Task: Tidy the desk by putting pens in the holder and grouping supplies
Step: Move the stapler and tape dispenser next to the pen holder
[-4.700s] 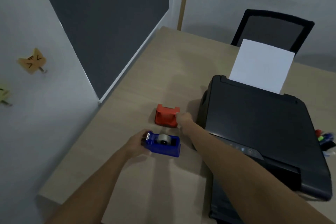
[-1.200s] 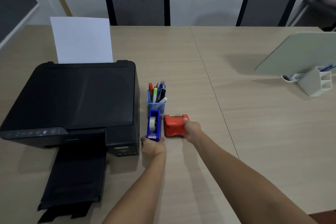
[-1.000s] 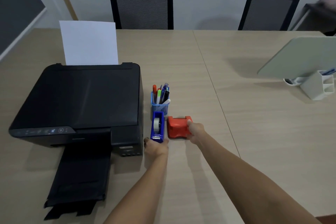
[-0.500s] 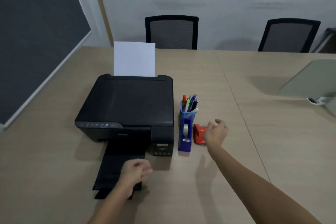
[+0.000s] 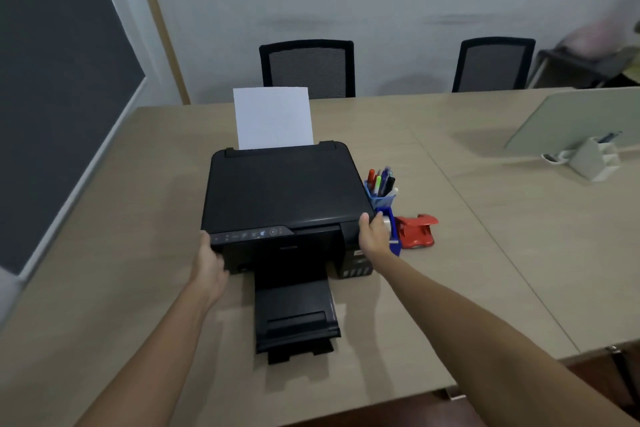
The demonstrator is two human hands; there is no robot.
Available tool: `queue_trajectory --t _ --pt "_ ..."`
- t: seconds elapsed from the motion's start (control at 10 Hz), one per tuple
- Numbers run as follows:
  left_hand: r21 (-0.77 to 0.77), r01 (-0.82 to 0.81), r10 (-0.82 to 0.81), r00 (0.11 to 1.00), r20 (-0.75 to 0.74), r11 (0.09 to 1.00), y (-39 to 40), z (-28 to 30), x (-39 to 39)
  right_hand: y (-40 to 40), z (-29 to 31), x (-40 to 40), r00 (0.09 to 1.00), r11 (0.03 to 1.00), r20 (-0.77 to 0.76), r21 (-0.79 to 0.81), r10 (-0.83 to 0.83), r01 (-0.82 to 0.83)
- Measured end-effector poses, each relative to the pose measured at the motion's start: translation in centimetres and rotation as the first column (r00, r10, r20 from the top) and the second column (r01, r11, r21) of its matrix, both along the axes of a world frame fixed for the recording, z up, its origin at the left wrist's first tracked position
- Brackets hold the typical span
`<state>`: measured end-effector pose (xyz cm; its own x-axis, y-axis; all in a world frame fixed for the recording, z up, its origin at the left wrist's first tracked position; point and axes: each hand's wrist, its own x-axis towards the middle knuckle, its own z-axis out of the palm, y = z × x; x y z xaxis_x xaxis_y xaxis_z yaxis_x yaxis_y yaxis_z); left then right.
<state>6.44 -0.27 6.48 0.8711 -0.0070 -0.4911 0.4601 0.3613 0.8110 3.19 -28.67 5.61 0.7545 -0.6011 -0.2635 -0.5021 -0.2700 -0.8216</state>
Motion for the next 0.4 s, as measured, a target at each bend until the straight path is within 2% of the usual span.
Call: queue_trajectory --t 0.1,0.2,0.3,0.4 --pt "0.007 0.052 -0.052 0.997 -0.062 0.999 1.3 -0.4 0.2 0.0 -0.1 -0.2 0.997 0.998 -0.042 -0.013 0.058 -0.059" --pt "0.023 0.063 -0.061 0.995 -0.084 0.998 2.9 -1.6 1.1 0.2 0.8 -0.8 0.995 0.996 -0.063 0.051 0.072 -0.069" --pt "0.029 0.107 -0.105 0.992 -0.063 0.994 3.1 -1.0 0.8 0.4 0.5 -1.4 1.000 0.994 -0.018 0.110 0.017 -0.015" --pt "0.106 0.095 -0.094 0.995 -0.020 0.990 2.9 0.7 -2.5 1.0 0.9 -3.9 0.989 0.994 0.118 0.077 -0.085 0.076"
